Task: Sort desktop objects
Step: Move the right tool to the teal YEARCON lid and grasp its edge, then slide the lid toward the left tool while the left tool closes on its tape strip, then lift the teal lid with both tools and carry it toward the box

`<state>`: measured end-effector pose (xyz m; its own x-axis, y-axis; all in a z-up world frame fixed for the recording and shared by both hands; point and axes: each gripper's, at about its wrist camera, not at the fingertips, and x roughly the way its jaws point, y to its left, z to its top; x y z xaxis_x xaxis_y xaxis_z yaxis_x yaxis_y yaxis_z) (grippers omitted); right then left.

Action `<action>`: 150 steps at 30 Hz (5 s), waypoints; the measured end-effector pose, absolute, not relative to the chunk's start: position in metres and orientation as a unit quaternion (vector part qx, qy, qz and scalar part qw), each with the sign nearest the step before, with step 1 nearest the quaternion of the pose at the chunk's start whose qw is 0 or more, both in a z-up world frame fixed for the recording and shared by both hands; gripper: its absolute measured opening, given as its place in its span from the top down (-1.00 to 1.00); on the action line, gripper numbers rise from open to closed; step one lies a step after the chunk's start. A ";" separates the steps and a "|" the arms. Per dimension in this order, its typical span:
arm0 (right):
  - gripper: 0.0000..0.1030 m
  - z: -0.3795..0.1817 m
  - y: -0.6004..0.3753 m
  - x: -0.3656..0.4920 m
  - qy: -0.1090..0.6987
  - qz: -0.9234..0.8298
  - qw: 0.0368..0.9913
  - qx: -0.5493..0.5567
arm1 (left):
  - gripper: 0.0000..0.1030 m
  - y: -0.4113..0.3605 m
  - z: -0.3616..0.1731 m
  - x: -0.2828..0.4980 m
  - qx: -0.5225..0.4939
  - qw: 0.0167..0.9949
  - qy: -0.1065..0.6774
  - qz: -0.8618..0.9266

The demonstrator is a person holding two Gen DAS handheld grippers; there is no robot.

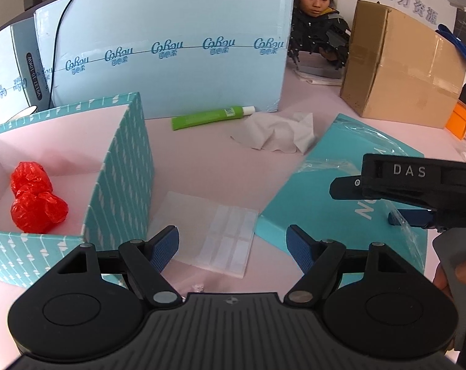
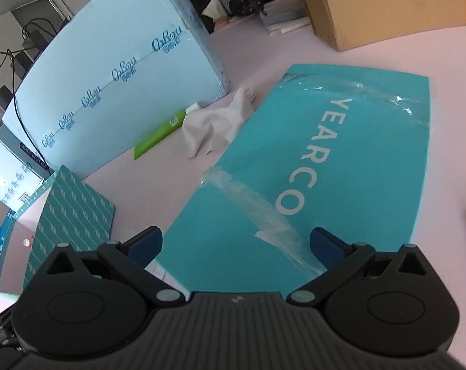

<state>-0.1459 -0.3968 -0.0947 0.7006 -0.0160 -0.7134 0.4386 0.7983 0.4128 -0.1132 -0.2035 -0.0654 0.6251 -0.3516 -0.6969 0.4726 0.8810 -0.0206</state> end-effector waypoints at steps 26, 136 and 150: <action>-1.00 -0.103 -0.403 -0.129 0.363 0.063 0.776 0.512 | -0.42 -0.210 -0.063 -0.111 0.084 0.899 0.361 -0.232; -0.08 -0.113 -0.408 -0.155 0.303 -0.123 0.941 0.082 | -0.40 -0.285 -0.098 -0.083 0.119 0.873 0.415 -0.228; 0.84 -0.110 -0.415 -0.164 0.309 -0.160 0.932 0.103 | 0.88 -0.272 -0.094 -0.089 0.088 0.877 0.399 -0.254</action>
<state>-0.1644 -0.4151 -0.1101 0.7583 -0.2338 -0.6086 0.3613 0.9277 0.0938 -0.0891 -0.2719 -0.0942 0.5528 -0.3757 -0.7438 0.5166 0.8549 -0.0478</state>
